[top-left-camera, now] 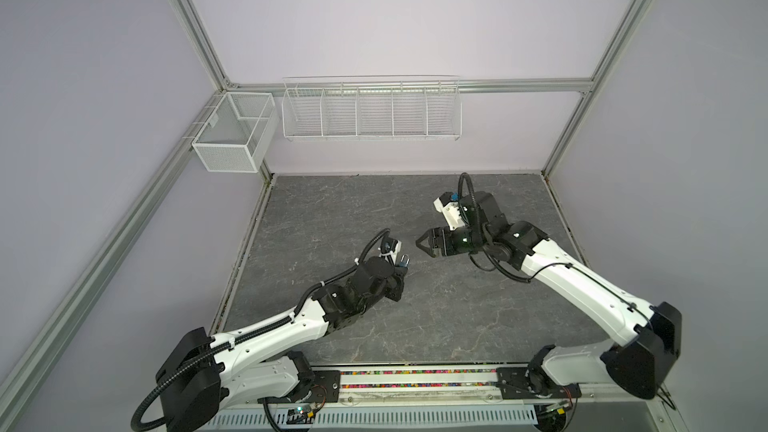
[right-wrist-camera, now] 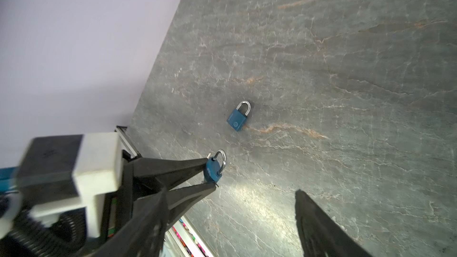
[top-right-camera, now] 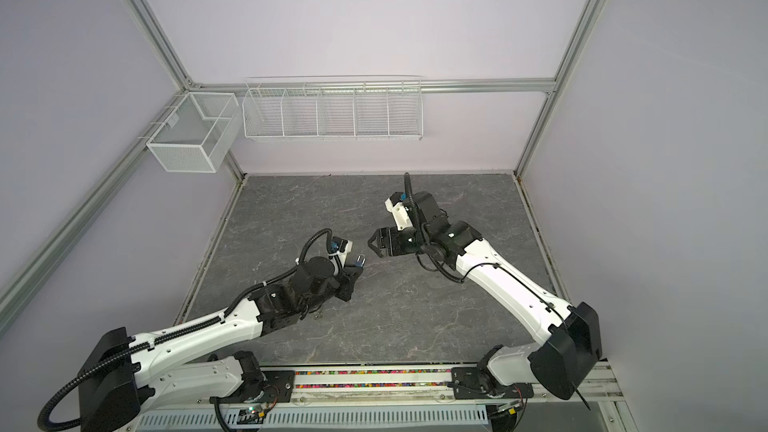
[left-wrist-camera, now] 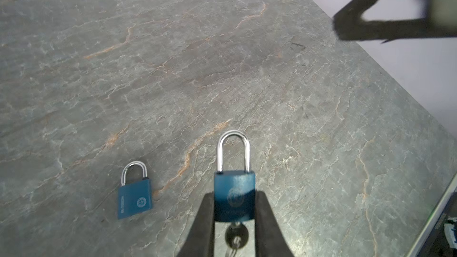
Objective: Unlock with the key
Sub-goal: 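Move the right gripper over the padlock's silver shackle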
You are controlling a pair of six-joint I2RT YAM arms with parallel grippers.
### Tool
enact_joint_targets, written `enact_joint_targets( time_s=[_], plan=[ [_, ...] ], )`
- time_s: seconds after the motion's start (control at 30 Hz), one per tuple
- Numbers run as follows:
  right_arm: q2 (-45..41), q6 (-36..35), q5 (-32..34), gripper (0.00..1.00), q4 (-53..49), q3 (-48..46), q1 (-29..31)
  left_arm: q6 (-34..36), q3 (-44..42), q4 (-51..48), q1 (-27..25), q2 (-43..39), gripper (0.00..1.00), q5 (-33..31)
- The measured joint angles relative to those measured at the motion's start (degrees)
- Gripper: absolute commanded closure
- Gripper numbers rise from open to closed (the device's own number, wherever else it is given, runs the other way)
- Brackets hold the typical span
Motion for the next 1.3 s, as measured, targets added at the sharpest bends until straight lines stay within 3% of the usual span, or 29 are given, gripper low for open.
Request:
enact_joint_targets(
  time_s=[0.4, 1.3],
  plan=[
    [10.47, -6.49, 2.6, 0.14, -6.97, 7.91, 1.55, 5.99, -0.48, 5.53, 0.0, 0.02, 1.0, 0.7],
    [18.01, -11.87, 11.26, 0.13, -14.53, 15.58, 1.66, 8.09, -1.84, 6.47, -0.02, -0.26, 1.0, 0.79]
  ],
)
